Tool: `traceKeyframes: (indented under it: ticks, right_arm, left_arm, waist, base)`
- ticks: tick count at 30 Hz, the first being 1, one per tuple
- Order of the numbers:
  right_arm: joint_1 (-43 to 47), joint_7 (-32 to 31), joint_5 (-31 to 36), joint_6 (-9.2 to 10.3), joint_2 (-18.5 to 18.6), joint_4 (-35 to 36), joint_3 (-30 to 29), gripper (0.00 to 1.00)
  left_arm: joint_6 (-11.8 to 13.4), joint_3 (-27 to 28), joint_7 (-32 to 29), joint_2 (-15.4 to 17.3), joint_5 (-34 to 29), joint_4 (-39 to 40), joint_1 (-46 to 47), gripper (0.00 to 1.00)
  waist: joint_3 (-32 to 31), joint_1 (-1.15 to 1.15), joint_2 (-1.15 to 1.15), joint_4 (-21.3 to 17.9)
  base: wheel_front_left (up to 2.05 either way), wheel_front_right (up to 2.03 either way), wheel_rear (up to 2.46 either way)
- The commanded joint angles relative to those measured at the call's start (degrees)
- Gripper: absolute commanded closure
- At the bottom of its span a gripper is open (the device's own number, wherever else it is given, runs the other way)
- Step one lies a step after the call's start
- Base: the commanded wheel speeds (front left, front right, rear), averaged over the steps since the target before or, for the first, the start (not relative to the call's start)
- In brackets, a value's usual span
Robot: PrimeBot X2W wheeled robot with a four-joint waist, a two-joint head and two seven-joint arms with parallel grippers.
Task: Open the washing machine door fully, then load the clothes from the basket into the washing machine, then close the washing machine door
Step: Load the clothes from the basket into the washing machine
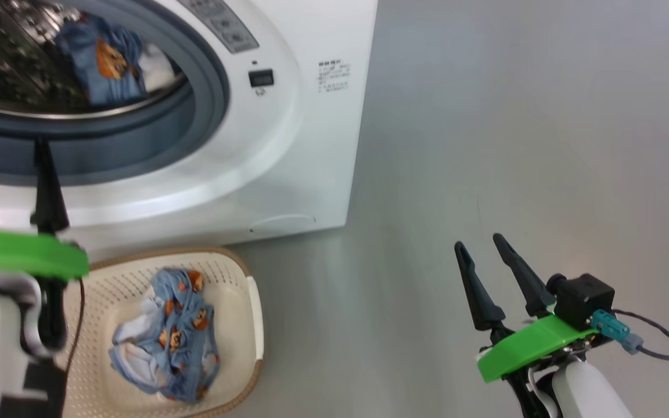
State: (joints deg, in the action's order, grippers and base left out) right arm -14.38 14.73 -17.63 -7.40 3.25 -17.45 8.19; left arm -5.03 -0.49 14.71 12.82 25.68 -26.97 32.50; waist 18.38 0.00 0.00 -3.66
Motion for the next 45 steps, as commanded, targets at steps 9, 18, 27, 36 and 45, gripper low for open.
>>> traceKeyframes:
  ticks: [9,18,27,36,45]
  right_arm:
    - [3.98,0.27,1.97,-0.09,-0.37,1.45,-0.26,0.0]
    - [6.06,0.27,2.93,-0.09,-0.37,1.3,-1.17,0.0]
    - [7.71,0.27,3.87,-0.09,-0.37,1.41,-1.72,0.0]
    - [8.5,0.27,4.52,-0.09,-0.37,1.94,-1.61,0.0]
    - [9.08,0.27,4.96,-0.09,-0.37,2.43,-2.39,0.0]
  left_arm:
    - [0.17,5.68,0.29,-2.24,-5.12,10.18,-14.71,0.0]
    - [-0.55,6.92,0.29,-6.08,-8.55,14.93,-24.06,0.0]
    - [-0.05,9.89,0.29,-9.01,-10.02,19.1,-31.84,0.0]
    - [1.48,10.63,0.29,-9.8,-10.74,21.35,-37.53,0.0]
    - [3.66,7.92,0.29,-9.92,-9.04,23.62,-41.36,0.0]
  waist:
    - [-10.12,0.0,0.0,1.25]
    - [-14.12,0.0,0.0,2.2]
    - [-16.99,0.0,0.0,2.17]
    - [-18.11,0.0,0.0,1.25]
    - [-18.49,0.0,0.0,1.13]
  base:
    - [0.0,0.0,0.0]
    - [0.0,0.0,0.0]
    - [0.0,0.0,0.0]
    - [0.0,0.0,0.0]
    - [0.0,0.0,0.0]
